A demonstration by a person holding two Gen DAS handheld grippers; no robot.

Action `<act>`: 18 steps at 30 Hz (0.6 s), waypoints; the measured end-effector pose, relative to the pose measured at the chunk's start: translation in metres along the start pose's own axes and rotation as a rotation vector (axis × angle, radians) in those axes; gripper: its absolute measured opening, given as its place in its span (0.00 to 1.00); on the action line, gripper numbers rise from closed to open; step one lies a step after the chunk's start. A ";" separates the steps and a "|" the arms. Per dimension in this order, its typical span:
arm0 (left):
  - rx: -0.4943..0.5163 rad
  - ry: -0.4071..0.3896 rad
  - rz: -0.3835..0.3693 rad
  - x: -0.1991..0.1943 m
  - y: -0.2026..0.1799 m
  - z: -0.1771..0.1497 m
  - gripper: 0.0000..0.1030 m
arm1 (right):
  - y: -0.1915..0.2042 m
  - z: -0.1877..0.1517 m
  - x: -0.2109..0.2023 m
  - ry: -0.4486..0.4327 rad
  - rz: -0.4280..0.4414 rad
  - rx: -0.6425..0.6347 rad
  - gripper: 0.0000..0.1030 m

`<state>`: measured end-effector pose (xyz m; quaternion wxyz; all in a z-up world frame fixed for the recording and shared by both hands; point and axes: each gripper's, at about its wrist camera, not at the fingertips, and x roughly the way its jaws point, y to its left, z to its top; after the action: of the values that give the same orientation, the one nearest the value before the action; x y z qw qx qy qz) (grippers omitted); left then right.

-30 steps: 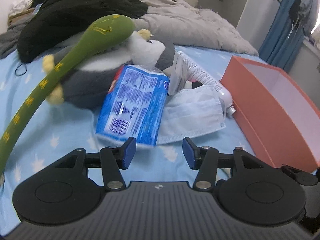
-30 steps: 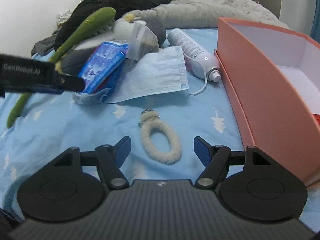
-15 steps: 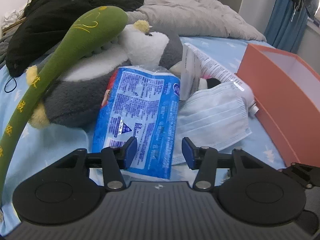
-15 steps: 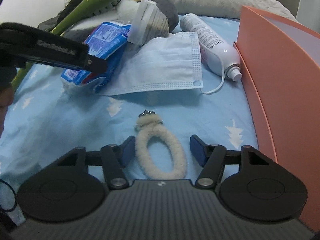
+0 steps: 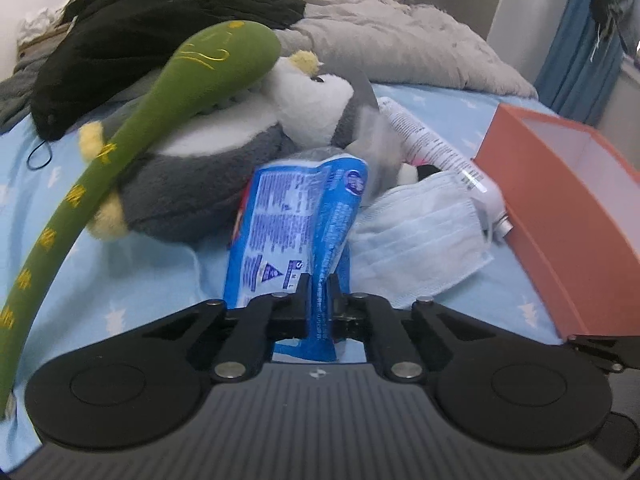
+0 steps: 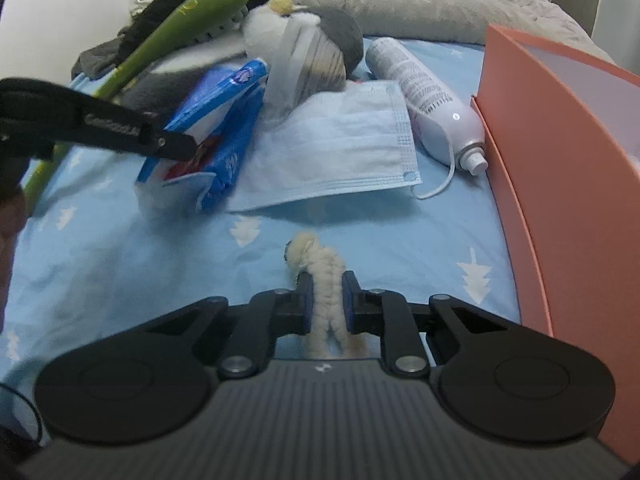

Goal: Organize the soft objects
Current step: 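Close the left tool on the blue wipe pack while the right tool grasps the fuzzy hair tie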

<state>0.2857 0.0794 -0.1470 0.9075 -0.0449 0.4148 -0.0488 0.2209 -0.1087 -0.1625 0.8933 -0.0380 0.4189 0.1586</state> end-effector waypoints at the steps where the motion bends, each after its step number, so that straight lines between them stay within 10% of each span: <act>1: -0.008 -0.004 -0.004 -0.007 0.000 -0.002 0.07 | 0.002 0.001 -0.003 -0.003 -0.003 -0.005 0.18; 18: -0.151 -0.055 -0.037 -0.110 -0.003 -0.068 0.07 | 0.015 -0.013 -0.078 -0.045 0.001 0.006 0.18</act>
<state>0.1630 0.0879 -0.1088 0.9115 -0.1221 0.3914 -0.0330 0.1606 -0.1168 -0.1107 0.9024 -0.0316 0.3994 0.1587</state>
